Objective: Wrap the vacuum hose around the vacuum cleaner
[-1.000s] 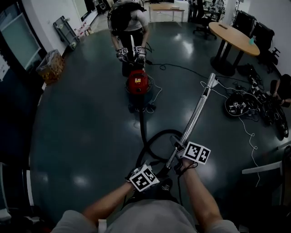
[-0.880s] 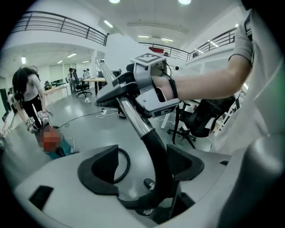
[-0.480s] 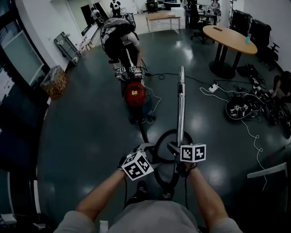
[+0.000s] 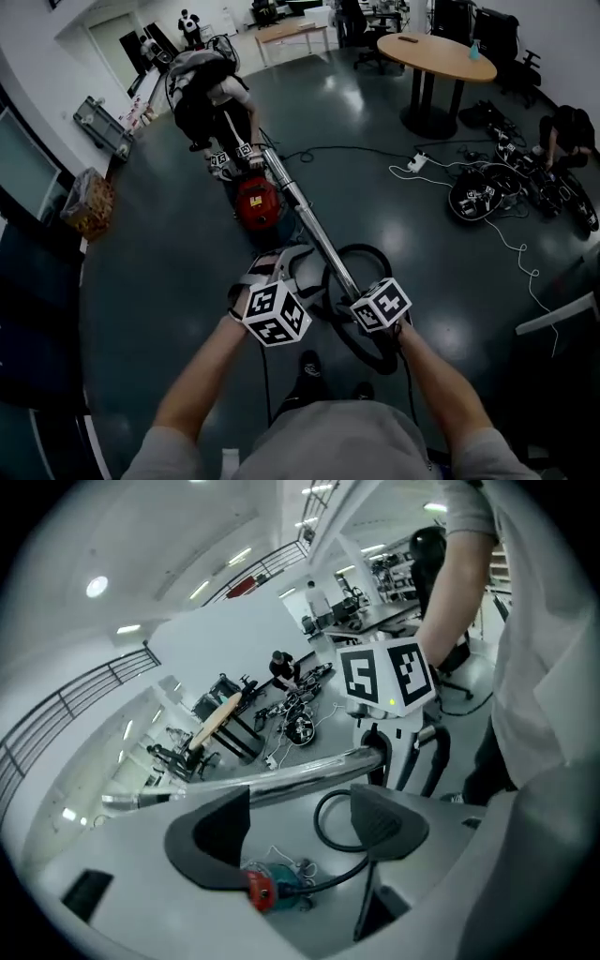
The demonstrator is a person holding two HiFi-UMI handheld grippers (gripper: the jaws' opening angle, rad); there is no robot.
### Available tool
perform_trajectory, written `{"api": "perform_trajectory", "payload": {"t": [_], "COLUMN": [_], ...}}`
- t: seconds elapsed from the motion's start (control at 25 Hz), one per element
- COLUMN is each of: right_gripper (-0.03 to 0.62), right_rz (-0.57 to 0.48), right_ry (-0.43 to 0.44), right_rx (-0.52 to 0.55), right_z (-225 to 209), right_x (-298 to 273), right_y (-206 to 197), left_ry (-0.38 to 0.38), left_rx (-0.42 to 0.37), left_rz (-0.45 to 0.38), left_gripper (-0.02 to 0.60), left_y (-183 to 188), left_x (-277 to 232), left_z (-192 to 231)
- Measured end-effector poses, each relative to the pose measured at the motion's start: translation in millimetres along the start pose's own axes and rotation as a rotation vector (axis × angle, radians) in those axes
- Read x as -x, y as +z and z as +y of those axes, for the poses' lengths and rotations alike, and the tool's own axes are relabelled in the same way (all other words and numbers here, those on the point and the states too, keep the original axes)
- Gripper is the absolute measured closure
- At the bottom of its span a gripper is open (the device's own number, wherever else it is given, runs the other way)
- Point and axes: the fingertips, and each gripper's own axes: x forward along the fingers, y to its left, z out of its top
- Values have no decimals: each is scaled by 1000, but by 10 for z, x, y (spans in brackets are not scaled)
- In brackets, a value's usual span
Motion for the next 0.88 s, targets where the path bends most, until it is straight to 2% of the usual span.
{"api": "perform_trajectory", "payload": {"t": [0.12, 0.28, 0.36, 0.48, 0.72, 0.8, 0.88], "right_gripper": [507, 507, 507, 508, 508, 507, 508], "right_rz": [89, 199, 253, 332, 460, 502, 540], "right_ry": [-12, -34, -45, -62, -64, -44, -63], "right_rx": [34, 99, 140, 203, 342, 374, 424], "right_z": [-7, 25, 55, 105, 235, 294, 268], "right_x": [-194, -481, -622, -831, -1188, -1278, -1330], "right_y": [67, 284, 392, 512, 707, 733, 797], "left_ry": [-9, -54, -123, -265, -525, -572, -599], "left_rx": [-139, -217, -258, -310, -341, -324, -297], "left_rz": [4, 22, 43, 67, 169, 186, 196], "left_gripper": [239, 239, 239, 239, 239, 239, 239], "left_y": [-118, -461, -686, -1027, -1818, -2028, -2193], "left_x": [-9, -41, -46, -28, -73, -126, -161], "left_z": [193, 473, 524, 471, 308, 262, 233]}}
